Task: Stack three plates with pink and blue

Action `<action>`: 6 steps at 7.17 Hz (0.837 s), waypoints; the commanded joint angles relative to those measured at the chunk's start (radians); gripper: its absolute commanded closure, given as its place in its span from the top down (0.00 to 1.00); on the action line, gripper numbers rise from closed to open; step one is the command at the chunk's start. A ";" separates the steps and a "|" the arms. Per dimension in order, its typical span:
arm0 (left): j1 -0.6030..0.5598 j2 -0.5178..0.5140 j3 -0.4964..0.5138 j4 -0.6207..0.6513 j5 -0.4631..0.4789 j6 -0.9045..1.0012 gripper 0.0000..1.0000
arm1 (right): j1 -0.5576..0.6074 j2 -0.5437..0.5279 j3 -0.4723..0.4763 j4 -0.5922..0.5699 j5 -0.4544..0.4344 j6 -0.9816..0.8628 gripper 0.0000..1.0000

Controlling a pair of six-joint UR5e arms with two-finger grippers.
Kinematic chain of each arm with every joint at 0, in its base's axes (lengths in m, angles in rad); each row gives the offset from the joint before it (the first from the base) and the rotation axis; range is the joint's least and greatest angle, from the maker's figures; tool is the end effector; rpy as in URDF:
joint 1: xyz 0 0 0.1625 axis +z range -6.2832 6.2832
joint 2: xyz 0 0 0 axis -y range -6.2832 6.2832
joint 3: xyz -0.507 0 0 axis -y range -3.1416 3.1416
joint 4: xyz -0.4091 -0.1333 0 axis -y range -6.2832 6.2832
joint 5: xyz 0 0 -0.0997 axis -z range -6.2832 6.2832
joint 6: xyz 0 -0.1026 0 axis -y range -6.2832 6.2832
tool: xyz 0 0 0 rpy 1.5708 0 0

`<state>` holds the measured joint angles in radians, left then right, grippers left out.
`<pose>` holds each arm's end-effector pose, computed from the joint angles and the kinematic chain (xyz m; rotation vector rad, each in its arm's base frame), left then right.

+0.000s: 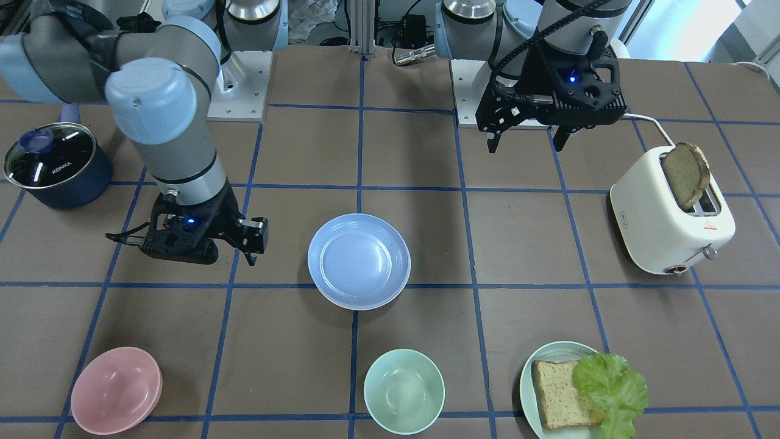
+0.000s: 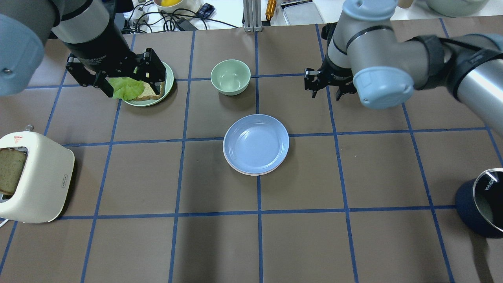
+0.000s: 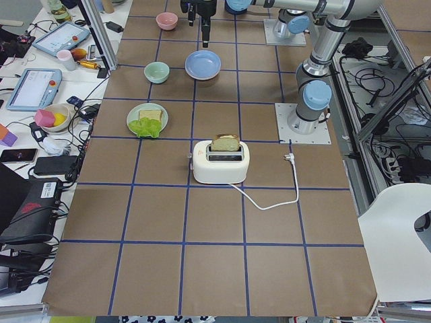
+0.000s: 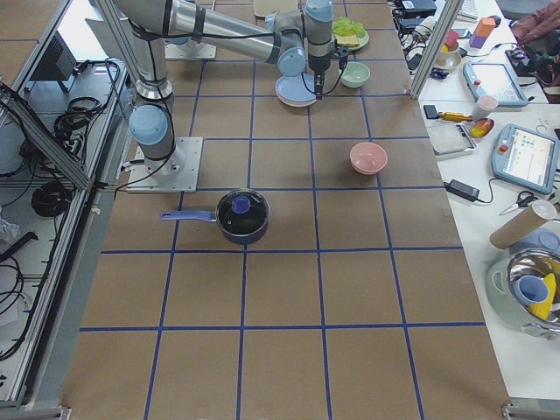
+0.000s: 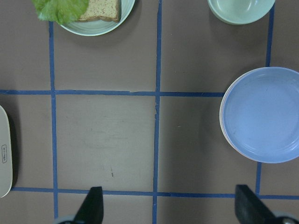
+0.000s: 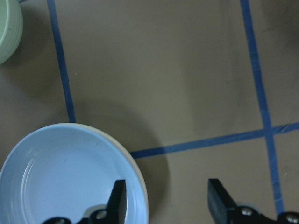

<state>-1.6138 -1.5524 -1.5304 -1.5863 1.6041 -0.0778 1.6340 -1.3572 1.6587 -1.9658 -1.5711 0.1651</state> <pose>-0.1514 -0.4971 0.5953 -0.0552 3.1097 -0.0703 0.1713 -0.5973 0.4437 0.1593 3.1238 -0.1454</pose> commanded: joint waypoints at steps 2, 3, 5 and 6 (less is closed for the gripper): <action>0.000 0.000 0.001 0.000 -0.001 0.000 1.00 | -0.039 -0.066 -0.191 0.328 -0.060 -0.179 0.70; 0.002 0.000 0.004 -0.001 -0.003 0.000 1.00 | -0.042 -0.106 -0.169 0.340 -0.061 -0.278 0.71; 0.002 0.000 0.004 -0.001 -0.004 0.000 1.00 | -0.068 -0.154 -0.158 0.370 -0.047 -0.343 0.81; 0.002 0.002 0.007 -0.001 -0.004 0.000 1.00 | -0.074 -0.154 -0.158 0.370 -0.043 -0.376 0.96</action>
<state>-1.6123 -1.5521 -1.5255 -1.5876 1.6002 -0.0783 1.5708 -1.5025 1.4983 -1.6045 -1.6197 -0.1694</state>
